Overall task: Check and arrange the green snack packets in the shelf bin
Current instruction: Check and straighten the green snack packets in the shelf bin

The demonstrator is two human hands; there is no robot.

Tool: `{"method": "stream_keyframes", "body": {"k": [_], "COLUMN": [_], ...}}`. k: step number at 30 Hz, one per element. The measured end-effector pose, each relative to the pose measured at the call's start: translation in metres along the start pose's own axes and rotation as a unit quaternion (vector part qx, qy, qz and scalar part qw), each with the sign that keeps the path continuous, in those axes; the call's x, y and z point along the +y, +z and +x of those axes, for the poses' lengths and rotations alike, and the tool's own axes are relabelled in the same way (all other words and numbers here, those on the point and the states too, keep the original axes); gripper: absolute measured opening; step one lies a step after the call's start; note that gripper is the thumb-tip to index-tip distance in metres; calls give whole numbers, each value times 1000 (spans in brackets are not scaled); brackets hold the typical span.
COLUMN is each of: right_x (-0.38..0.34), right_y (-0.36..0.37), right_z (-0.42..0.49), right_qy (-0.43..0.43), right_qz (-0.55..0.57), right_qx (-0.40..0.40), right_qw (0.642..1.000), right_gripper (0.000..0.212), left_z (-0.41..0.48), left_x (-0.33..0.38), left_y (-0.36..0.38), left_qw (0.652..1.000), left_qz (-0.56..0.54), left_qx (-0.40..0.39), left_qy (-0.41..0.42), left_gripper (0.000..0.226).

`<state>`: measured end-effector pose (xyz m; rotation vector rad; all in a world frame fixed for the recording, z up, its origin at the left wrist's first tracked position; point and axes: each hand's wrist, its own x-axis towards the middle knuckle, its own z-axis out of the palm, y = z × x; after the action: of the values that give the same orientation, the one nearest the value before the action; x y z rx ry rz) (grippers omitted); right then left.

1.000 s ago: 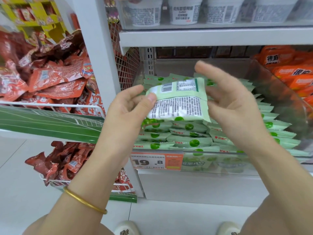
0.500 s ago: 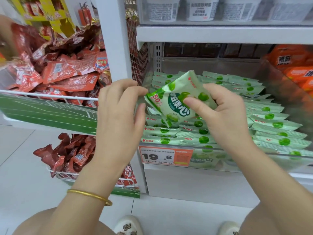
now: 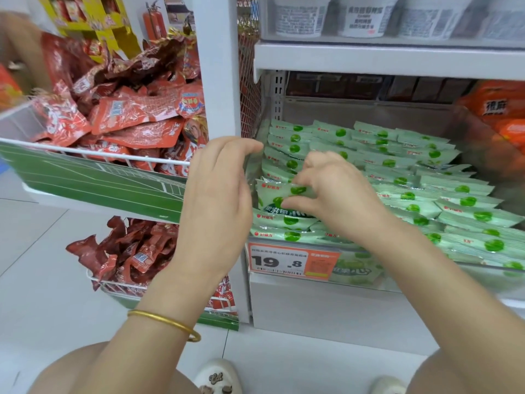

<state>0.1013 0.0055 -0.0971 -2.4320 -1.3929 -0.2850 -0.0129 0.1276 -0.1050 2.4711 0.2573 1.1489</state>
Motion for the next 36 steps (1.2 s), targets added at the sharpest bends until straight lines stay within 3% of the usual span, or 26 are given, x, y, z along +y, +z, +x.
{"method": "stream_keyframes", "body": {"k": [6,11,16,23,28,36], "right_x": [8,4,5,4,22,15], "right_y": [-9,11,7,10,-10,10], "right_z": [-4,1,-4,0,3,4], "right_qy": [15,16,33,13,94,65], "right_qz": [32,-19,-9,-6,139,16], "right_qx": [55,-11,15,-43,73,16], "right_qw": [998,1000,999,999,983,998], "right_gripper": [32,36,35,27,11,21], "left_z": [-1,-1,-2,-3,-3,-2], "left_x": [0,1,-1,-1,-1,0], "left_y": [2,7,10,15,15,16], "left_qw": [1000,999,999,999,999,999], "left_qz": [3,10,15,22,20,13], "left_qx": [-29,-43,-45,-49,-48,-42], "left_qy": [2,6,14,12,13,20], "left_gripper": [40,38,39,41,39,37]}}
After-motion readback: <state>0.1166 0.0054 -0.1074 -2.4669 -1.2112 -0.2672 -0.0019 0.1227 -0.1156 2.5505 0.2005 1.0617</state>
